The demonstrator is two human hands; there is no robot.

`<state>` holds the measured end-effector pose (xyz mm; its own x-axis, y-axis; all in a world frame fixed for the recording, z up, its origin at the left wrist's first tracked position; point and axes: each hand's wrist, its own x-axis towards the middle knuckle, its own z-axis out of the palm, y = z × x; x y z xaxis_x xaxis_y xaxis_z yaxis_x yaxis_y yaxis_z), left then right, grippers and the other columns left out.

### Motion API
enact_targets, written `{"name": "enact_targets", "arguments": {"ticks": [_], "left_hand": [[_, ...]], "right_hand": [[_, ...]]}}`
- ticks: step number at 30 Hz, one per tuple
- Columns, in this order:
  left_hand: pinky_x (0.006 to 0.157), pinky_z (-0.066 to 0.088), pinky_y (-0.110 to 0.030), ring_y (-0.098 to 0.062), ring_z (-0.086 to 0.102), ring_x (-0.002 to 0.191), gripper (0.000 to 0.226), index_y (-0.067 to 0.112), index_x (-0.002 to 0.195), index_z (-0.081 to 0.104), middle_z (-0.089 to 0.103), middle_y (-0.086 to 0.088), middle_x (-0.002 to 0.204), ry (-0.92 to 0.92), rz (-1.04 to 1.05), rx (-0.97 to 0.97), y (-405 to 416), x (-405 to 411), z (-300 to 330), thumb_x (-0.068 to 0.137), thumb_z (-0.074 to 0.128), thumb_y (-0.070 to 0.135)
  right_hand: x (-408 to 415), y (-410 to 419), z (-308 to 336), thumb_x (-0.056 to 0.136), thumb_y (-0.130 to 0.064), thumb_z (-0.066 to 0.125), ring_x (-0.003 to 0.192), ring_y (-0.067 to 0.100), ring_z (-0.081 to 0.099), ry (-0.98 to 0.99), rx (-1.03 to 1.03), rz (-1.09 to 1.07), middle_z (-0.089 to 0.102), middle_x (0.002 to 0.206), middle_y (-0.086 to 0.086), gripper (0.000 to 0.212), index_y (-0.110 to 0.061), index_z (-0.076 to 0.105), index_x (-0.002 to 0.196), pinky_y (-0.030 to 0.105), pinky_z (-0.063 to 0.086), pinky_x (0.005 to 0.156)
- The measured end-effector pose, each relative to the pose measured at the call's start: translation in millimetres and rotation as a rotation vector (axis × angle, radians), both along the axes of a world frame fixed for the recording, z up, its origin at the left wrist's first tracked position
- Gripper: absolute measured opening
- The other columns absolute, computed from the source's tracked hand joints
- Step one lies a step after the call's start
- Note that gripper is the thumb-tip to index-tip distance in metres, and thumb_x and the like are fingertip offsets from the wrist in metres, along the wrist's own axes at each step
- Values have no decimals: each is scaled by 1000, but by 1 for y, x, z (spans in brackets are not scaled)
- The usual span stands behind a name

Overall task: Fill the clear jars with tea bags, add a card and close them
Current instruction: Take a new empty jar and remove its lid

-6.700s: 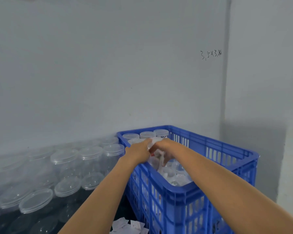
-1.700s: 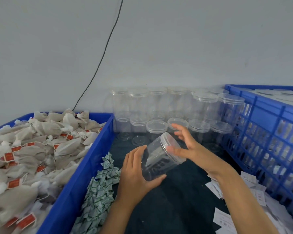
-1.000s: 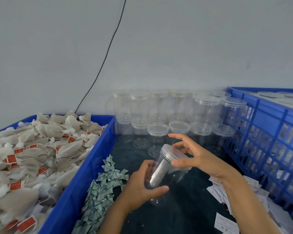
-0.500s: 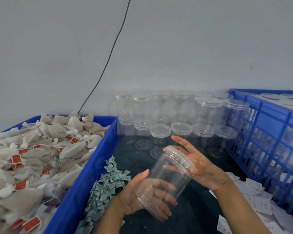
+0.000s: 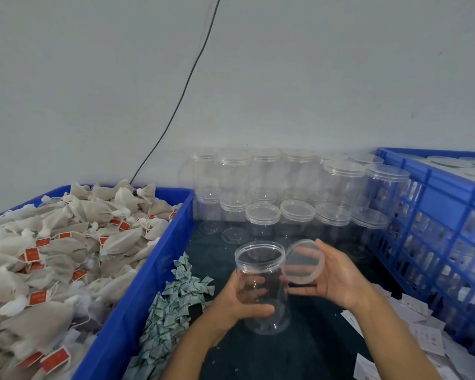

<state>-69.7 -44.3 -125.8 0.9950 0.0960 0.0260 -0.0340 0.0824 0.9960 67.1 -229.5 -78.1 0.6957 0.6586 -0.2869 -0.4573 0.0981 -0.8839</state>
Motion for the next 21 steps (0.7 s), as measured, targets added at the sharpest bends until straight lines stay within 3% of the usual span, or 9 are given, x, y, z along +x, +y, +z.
{"name": "enact_targets", "arguments": {"ticks": [4,8,10,13,15,18,21], "left_hand": [[112,38,-34,-9,44,132,86,23,130,39,47,3,139,16,18,87,-4,2,-5,63,85,-4],[113,37,-34,-9,43,133,84,25,129,37,44,1,142,33,35,163,-3,3,-8,66,83,-6],[113,37,-34,-10,43,134,86,26,132,36,43,1,143,44,45,183,-3,2,-7,66,83,-5],[113,36,-29,-9,43,133,88,28,136,34,42,2,144,58,23,221,2,0,-3,69,83,-2],[106,40,-17,-7,44,131,89,30,138,33,43,6,142,68,7,216,7,-3,3,69,84,3],[93,46,-13,-8,46,127,83,31,133,41,47,7,138,69,68,160,9,-7,21,64,85,20],[81,47,-12,0,55,113,58,29,122,52,55,9,130,69,194,176,6,-12,46,72,81,30]], "right_hand": [[6,1,-14,103,-45,31,76,38,72,42,-242,-115,71,93,29,54,-1,56,122,41,58,61],[4,6,-21,102,-21,42,64,29,70,-149,-595,-123,73,78,20,28,-1,51,120,31,53,52],[2,10,-22,101,-16,41,69,28,67,-255,-746,-139,71,82,17,24,-2,50,119,33,54,58],[0,12,-14,97,-24,46,103,27,57,-663,-1007,-141,58,113,10,26,-11,54,119,38,49,88],[-9,12,-1,97,-25,49,110,24,54,-845,-952,-236,55,121,6,23,-16,58,116,34,46,87],[-30,18,19,96,-14,50,95,11,60,-982,-603,-406,64,102,-6,16,-23,63,100,20,42,71],[-54,31,42,95,-7,51,87,4,61,-1032,-404,-439,66,89,-10,23,-24,65,88,15,43,72]]}}
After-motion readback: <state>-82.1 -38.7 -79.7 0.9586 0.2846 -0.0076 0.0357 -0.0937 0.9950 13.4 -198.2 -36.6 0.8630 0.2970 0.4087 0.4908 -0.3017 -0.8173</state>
